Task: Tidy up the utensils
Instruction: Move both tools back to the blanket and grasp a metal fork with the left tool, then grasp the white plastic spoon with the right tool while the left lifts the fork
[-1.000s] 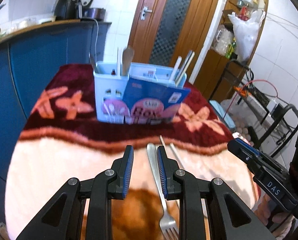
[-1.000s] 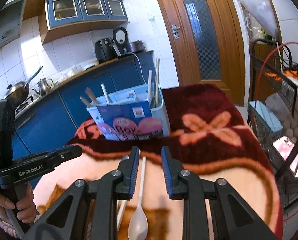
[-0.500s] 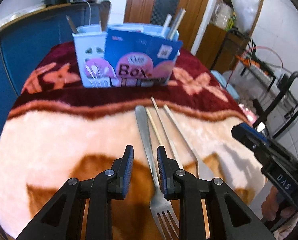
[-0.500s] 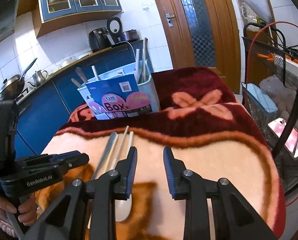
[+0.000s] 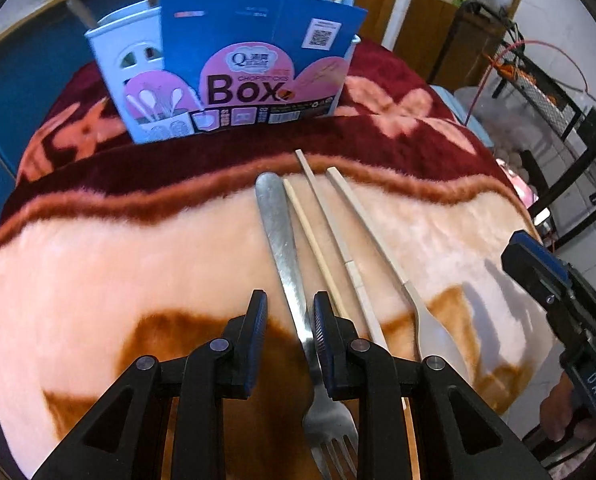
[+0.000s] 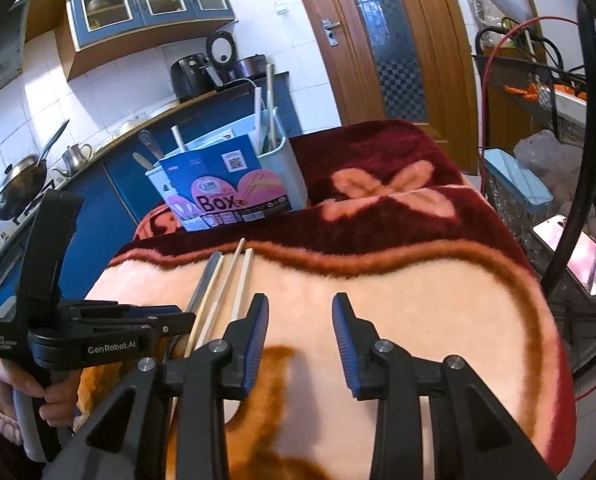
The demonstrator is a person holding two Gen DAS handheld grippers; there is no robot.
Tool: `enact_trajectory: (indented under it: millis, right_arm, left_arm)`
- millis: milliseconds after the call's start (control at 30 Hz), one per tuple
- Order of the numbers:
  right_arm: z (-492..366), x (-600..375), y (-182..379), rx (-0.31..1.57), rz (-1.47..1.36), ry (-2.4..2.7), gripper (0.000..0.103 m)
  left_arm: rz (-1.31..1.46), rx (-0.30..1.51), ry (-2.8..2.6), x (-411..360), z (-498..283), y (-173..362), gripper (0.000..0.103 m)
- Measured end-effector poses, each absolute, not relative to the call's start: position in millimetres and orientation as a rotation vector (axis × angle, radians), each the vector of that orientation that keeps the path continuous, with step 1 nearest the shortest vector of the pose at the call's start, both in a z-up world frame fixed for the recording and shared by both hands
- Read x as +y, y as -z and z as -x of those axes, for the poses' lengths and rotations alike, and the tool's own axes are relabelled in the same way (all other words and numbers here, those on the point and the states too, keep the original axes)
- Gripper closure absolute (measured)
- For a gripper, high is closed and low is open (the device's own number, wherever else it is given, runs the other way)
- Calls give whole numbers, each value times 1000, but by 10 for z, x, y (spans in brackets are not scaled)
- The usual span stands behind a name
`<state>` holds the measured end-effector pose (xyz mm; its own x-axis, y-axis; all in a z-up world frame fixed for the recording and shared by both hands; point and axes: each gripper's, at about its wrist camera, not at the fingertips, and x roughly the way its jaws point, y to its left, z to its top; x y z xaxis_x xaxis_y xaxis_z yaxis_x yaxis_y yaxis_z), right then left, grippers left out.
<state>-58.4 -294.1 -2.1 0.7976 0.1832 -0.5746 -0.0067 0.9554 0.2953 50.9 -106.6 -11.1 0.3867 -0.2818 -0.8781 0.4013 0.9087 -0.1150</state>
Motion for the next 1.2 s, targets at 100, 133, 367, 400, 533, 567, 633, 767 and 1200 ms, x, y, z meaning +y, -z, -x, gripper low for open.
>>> enact_trajectory:
  millis: [100, 133, 367, 400, 533, 567, 633, 767, 1200]
  right_arm:
    - [558, -3001, 38, 653, -299, -96, 66]
    - [550, -3008, 47, 657, -293, -90, 66]
    - [473, -3061, 122, 695, -292, -83, 66]
    - [455, -3062, 128, 703, -291, -86, 66]
    - [389, -3006, 114, 728, -251, -102, 66]
    - [370, -2980, 109, 734, -238, -108, 66]
    - [337, -2926, 94, 748, -216, -122, 66]
    - [236, -2831, 61, 792, -196, -160, 66]
    - [-115, -2597, 44, 1020, -196, -269, 66]
  left_arm:
    - [-148, 1072, 436, -1122, -520, 115, 85]
    - [-147, 1065, 438, -1126, -526, 119, 87]
    - [-45, 1011, 445, -1000, -512, 129, 93]
    - [-24, 1007, 447, -973, -514, 127, 93]
    - [-47, 931, 420, -919, -444, 70, 94]
    - [-59, 913, 411, -915, -427, 62, 94]
    - [-67, 878, 399, -868, -396, 24, 94]
    - [-30, 853, 392, -709, -421, -28, 94]
    - [33, 686, 461, -447, -262, -196, 94]
